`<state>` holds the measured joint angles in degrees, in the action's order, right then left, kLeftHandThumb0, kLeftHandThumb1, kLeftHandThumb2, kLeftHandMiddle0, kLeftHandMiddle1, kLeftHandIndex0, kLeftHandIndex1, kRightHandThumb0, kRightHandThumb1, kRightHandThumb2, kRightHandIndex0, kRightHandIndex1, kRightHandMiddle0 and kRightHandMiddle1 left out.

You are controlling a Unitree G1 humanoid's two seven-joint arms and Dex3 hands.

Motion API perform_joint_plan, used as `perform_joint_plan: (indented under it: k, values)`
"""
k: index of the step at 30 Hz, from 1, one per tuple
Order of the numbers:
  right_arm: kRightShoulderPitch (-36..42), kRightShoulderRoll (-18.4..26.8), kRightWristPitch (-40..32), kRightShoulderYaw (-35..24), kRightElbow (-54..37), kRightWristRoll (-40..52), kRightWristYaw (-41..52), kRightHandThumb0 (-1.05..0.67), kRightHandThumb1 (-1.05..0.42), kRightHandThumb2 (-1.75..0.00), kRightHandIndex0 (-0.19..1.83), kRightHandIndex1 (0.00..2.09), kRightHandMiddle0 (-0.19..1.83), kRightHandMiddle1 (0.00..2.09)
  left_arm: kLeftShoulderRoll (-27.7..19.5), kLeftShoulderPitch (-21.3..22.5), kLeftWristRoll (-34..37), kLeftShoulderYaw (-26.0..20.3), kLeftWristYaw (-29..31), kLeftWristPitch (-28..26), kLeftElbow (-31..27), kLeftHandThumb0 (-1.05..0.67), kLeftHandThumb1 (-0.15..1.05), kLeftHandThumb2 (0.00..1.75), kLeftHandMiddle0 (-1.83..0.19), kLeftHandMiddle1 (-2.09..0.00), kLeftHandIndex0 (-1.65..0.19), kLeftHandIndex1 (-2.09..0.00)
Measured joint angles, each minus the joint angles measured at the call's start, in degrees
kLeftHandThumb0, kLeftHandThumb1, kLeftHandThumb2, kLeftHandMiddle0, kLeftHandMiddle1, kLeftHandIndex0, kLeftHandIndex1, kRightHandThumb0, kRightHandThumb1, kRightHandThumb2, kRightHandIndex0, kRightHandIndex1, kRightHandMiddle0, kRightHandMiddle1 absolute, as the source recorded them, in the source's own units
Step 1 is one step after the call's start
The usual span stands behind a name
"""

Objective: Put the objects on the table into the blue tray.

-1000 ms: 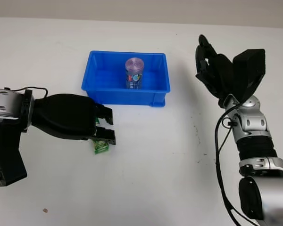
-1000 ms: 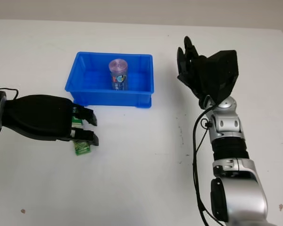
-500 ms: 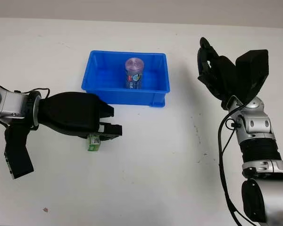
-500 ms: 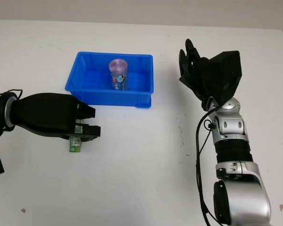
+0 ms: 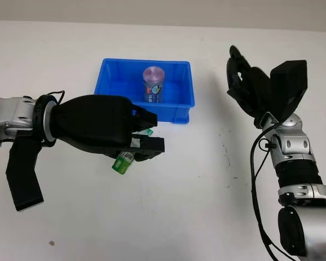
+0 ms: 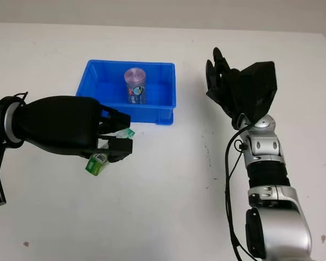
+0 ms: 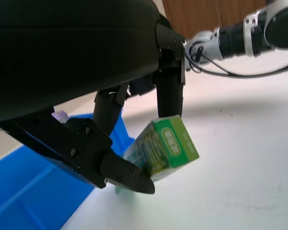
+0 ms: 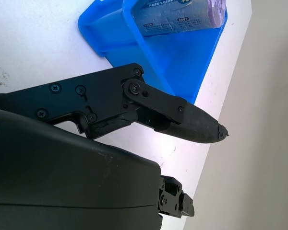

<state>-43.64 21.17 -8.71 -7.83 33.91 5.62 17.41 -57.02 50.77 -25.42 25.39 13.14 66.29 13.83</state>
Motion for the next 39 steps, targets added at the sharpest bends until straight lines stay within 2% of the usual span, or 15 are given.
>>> perform_joint_plan:
  k: [3,5,7,9,11,12,15,16,18,21,25,28,32,35,39]
  values:
    - [0.0,0.0,0.0,0.0,0.0,-0.1,-0.1,-0.66,-1.05,-0.78,-0.19,0.0,-0.19,0.0,-1.7,-1.4,16.2,-0.1,12.1,-12.2,-6.9,-0.27,1.04,0.08,-0.18,-1.52,-0.13,-1.54]
    - [0.0,0.0,0.1,0.0,0.1,-0.2,-0.4,-0.65,-1.05,-0.79,-0.19,0.0,-0.19,0.0,-3.7,-1.8,26.8,-0.5,22.1,-24.0,-12.8,-0.29,1.02,0.06,-0.3,-1.28,-0.24,-1.4]
    - [-0.1,0.0,0.4,0.1,0.3,-0.2,-0.5,-0.64,-1.05,-0.8,-0.19,0.0,-0.19,0.0,-4.6,-2.5,33.5,-3.2,27.8,-33.9,-17.7,-0.32,0.99,0.05,-0.39,-1.23,-0.32,-1.32]
    - [-0.2,0.0,0.5,0.2,0.7,-0.3,-0.5,-0.63,-1.05,-0.81,-0.19,0.0,-0.19,0.0,-3.6,-4.0,37.4,-7.4,28.8,-39.7,-20.4,-0.36,0.97,0.05,-0.33,-1.56,-0.32,-1.34]
    - [-0.4,-0.1,0.5,0.2,1.0,-0.4,-0.6,-0.64,-1.05,-0.81,-0.19,0.0,-0.19,0.0,-1.5,-5.3,40.7,-10.7,29.5,-45.6,-22.4,-0.38,0.99,0.06,-0.26,-1.71,-0.27,-1.35]
    - [-0.5,-0.2,0.5,0.2,1.1,-0.4,-0.6,-0.64,-1.05,-0.8,-0.19,0.0,-0.19,0.0,-0.8,-5.6,41.8,-11.9,30.1,-48.8,-23.2,-0.39,1.0,0.06,-0.26,-1.71,-0.25,-1.34]
    - [-0.8,-0.3,0.5,0.2,1.3,-0.4,-0.6,-0.64,-1.05,-0.8,-0.19,0.0,-0.19,0.0,0.1,-5.5,42.8,-15.4,31.5,-58.0,-24.7,-0.36,1.02,0.06,-0.25,-1.89,-0.26,-1.31]
    - [-0.8,-0.3,0.5,0.2,1.3,-0.5,-0.6,-0.64,-1.05,-0.8,-0.19,0.0,-0.19,0.0,0.2,-5.3,43.1,-16.4,32.2,-60.8,-25.0,-0.34,1.03,0.06,-0.23,-1.87,-0.26,-1.28]
    - [-1.0,-0.3,0.5,0.2,1.4,-0.5,-0.7,-0.64,-1.05,-0.79,-0.19,0.0,-0.19,0.0,0.8,-4.5,43.5,-18.1,32.8,-65.7,-25.5,-0.34,1.03,0.05,-0.3,-1.59,-0.31,-1.24]
    - [-1.1,-0.3,0.5,0.2,1.4,-0.5,-0.7,-0.65,-1.05,-0.78,-0.19,0.0,-0.19,0.0,2.4,-3.0,42.0,-20.5,32.7,-67.5,-25.1,-0.36,1.02,0.05,-0.46,-1.19,-0.36,-1.2]
    - [-1.1,-0.3,0.5,0.2,1.6,-0.5,-0.8,-0.64,-1.05,-0.77,-0.19,0.0,-0.19,0.0,4.8,-2.2,39.7,-22.1,32.3,-68.7,-22.6,-0.3,0.99,0.05,-0.47,-1.17,-0.4,-1.15]
    - [-1.1,-0.3,0.5,0.2,1.9,-0.6,-0.6,-0.64,-1.05,-0.77,-0.19,0.0,-0.19,0.0,7.1,-0.8,38.6,-23.3,31.4,-69.4,-18.1,-0.22,0.94,0.05,-0.62,-0.94,-0.48,-1.08]
    - [-1.2,-0.3,0.7,0.2,2.4,-0.6,-0.3,-0.64,-1.05,-0.78,-0.19,0.0,-0.19,0.0,8.7,2.2,34.2,-24.1,29.1,-69.4,-11.7,-0.18,0.91,0.05,-0.75,-0.84,-0.53,-1.0]
    - [-1.2,-0.3,0.8,0.2,2.6,-0.5,-0.1,-0.64,-1.05,-0.78,-0.19,0.0,-0.19,0.0,9.4,5.1,28.1,-24.0,26.6,-62.2,-3.4,-0.21,0.9,0.05,-0.83,-0.8,-0.6,-0.94]
    - [-1.2,-0.4,0.8,0.2,2.6,-0.5,-0.1,-0.63,-1.05,-0.78,-0.19,0.0,-0.19,0.0,10.5,9.5,22.8,-23.8,23.8,-55.2,8.3,-0.25,0.91,0.05,-0.76,-1.0,-0.59,-1.08]
